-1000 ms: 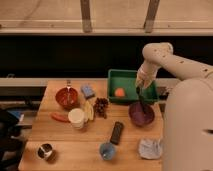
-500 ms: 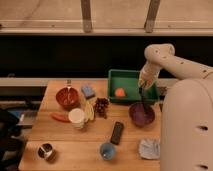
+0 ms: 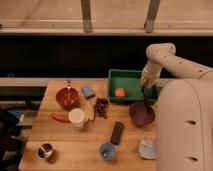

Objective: Wipe tray with brush

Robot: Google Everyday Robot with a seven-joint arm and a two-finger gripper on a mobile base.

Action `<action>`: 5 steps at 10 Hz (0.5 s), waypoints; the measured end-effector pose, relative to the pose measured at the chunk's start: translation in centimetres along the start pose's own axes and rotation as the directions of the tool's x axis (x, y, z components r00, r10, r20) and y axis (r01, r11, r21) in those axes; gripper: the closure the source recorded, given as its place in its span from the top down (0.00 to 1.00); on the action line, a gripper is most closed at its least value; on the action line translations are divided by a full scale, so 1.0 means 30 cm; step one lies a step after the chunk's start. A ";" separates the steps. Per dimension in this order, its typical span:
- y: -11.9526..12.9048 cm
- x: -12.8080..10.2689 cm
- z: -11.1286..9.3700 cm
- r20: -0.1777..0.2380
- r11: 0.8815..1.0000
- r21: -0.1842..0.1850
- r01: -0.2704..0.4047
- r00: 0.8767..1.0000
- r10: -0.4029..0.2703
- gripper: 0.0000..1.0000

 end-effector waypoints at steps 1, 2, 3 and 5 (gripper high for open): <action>0.029 -0.012 0.004 0.005 1.000 0.004 0.015 1.000 -0.015 0.00; 0.075 -0.019 0.013 0.002 0.999 0.004 0.042 0.999 -0.042 0.00; 0.121 -0.017 0.019 -0.003 0.998 -0.003 0.068 0.998 -0.068 0.00; 0.195 0.030 0.010 -0.023 0.991 -0.012 0.133 0.991 -0.133 0.00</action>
